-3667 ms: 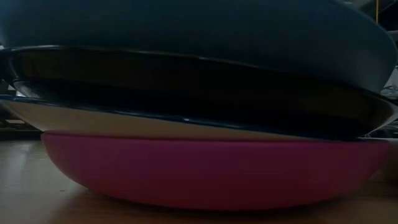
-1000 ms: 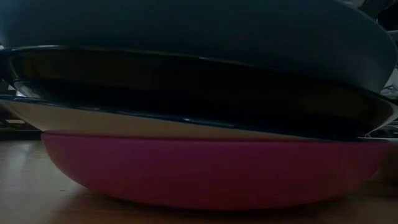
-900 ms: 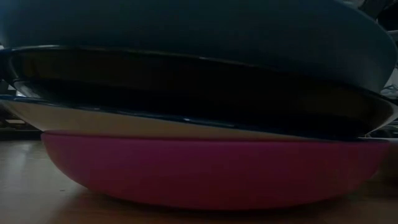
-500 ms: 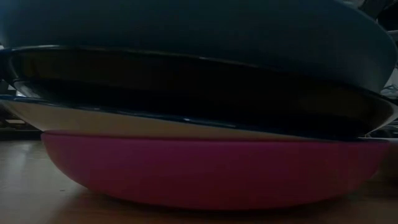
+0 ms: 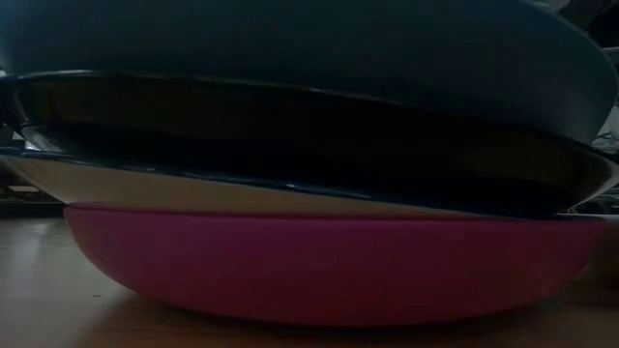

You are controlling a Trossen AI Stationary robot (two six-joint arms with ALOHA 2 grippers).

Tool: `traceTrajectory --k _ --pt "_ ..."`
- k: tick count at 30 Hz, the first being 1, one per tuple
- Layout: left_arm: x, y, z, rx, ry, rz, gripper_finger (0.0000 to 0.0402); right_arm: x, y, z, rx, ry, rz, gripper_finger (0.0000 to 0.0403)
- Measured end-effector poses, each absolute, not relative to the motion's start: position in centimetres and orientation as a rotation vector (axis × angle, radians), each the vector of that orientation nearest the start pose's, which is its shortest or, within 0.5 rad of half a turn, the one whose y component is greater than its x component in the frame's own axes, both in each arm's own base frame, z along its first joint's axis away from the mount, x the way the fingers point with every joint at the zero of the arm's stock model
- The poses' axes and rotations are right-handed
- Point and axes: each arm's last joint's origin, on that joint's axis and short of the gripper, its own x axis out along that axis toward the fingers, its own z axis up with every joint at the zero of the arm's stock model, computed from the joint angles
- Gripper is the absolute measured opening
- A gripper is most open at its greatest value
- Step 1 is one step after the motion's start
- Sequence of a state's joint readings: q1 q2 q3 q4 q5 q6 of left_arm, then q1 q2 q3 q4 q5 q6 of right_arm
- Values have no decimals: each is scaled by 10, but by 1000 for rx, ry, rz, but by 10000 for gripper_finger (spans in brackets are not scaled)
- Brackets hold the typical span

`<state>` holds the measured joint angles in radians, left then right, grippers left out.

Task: Sort dishes
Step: Put the green plate in the dish rack

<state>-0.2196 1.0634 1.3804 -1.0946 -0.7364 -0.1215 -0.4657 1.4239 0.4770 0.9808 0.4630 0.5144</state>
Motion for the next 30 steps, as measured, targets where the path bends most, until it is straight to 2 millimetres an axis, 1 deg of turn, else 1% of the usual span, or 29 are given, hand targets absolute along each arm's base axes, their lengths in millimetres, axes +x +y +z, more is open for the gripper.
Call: traceTrajectory --k 5,10,20,25,30 --pt "169 -18 405 248 668 531 219 228 -128 206 481 -190 -877 170" --pt "169 -18 405 248 667 531 219 221 -124 215 443 -146 -878 170" --pt "169 -18 405 247 667 531 219 206 -116 238 435 -196 -838 170" --pt "169 -18 405 213 657 542 219 199 -109 242 448 -122 -743 170" --pt "168 -18 404 172 654 558 219 192 -99 248 468 -57 -548 170"
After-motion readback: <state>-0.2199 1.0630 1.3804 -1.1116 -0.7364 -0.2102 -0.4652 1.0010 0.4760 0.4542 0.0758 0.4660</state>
